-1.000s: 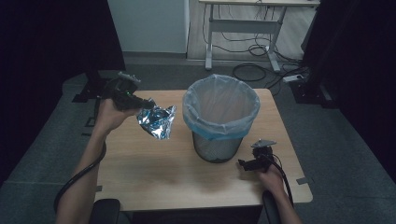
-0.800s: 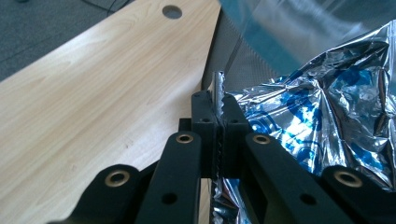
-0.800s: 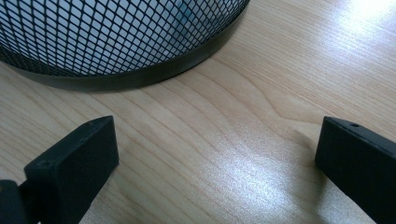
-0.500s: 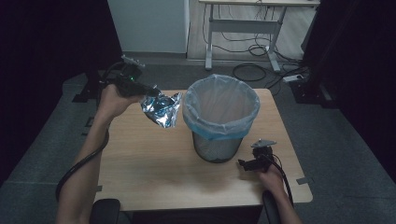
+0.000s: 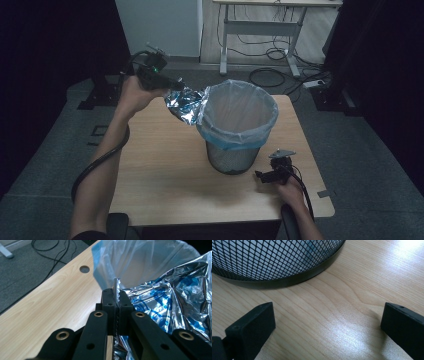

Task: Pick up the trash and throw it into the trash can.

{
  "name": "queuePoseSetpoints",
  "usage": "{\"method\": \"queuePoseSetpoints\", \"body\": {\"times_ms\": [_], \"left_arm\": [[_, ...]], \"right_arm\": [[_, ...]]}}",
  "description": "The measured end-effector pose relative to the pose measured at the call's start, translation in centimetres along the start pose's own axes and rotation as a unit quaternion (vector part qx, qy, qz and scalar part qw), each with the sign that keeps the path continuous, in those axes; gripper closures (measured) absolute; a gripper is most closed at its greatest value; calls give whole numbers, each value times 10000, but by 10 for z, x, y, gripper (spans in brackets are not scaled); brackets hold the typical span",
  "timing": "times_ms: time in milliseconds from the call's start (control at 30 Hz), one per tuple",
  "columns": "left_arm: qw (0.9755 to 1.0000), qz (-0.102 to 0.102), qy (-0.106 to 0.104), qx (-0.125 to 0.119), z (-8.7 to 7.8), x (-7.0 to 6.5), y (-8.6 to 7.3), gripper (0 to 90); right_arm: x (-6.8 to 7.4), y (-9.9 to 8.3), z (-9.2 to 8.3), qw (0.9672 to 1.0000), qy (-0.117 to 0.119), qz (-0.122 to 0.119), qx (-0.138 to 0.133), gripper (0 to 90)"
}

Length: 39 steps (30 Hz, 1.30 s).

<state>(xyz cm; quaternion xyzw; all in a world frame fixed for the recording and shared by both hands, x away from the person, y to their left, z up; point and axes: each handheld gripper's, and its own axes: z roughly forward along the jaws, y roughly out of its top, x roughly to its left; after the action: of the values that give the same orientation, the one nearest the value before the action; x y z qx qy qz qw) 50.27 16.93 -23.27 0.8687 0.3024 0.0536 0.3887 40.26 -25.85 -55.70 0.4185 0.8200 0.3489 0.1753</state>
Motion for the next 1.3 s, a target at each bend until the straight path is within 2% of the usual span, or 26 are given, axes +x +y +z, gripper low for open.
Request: {"method": "queuePoseSetpoints", "body": {"times_ms": [367,667,833,1067,1100,1167,1300], "left_arm": [[9998,176,-56,-7,22,-13,27,872],[9995,325,-64,9,50,-25,48,872],[9992,396,-82,21,64,-29,54,872],[9985,534,-67,92,98,-38,62,870],[9985,534,-67,92,98,-38,62,870],[9982,591,-54,115,110,-42,63,869],[9978,642,-41,181,122,-45,64,868]], "right_arm": [[0,0,0,10000,0,-1,0,0],[0,0,0,10000,15,-20,-1,0],[0,0,0,10000,18,-23,-1,0],[1,0,0,10000,35,-53,4,0],[1,0,0,10000,35,-53,4,0],[1,0,0,10000,52,-54,2,0],[2,0,0,9999,72,-78,-1,0]]}}
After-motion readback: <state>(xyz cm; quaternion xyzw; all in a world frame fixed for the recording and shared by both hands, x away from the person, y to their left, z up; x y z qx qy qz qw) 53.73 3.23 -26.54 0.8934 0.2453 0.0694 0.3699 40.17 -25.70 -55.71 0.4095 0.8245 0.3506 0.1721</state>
